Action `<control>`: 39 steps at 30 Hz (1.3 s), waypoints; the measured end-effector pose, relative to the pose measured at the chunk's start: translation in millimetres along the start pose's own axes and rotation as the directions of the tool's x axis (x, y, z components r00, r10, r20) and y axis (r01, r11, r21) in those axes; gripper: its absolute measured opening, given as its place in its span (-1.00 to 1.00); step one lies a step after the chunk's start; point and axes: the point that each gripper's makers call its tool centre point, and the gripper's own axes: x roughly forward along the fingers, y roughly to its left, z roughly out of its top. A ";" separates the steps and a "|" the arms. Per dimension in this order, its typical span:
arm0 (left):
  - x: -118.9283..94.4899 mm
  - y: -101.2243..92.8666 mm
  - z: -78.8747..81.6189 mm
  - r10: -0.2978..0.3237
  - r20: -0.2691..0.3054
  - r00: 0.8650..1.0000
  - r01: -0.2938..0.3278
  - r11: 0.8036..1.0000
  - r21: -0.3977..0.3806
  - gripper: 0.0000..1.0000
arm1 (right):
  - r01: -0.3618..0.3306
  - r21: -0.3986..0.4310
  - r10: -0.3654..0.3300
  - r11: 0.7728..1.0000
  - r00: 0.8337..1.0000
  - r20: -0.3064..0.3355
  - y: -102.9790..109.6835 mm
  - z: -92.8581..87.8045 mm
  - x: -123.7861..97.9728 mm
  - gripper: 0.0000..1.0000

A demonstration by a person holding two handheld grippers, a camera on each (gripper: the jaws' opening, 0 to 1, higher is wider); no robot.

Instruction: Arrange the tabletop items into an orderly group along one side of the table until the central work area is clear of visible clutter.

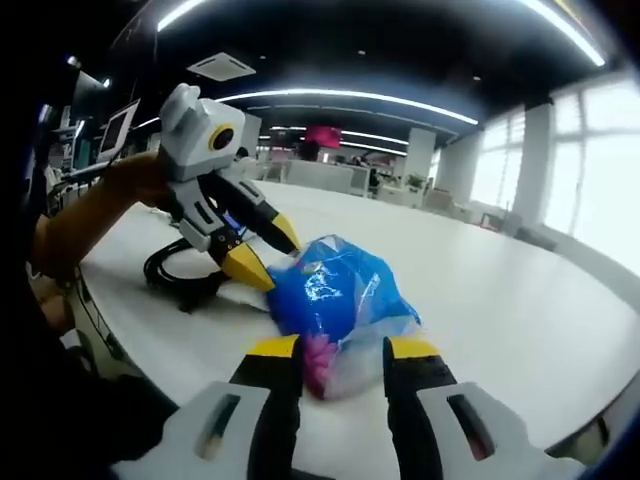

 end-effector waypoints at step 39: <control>0.0 15.6 5.2 0.101 0.001 0.995 -0.101 0.995 -0.021 -1.00 | 0.026 -0.033 -0.026 0.999 1.000 0.018 -8.2 -3.1 -4.7 -1.00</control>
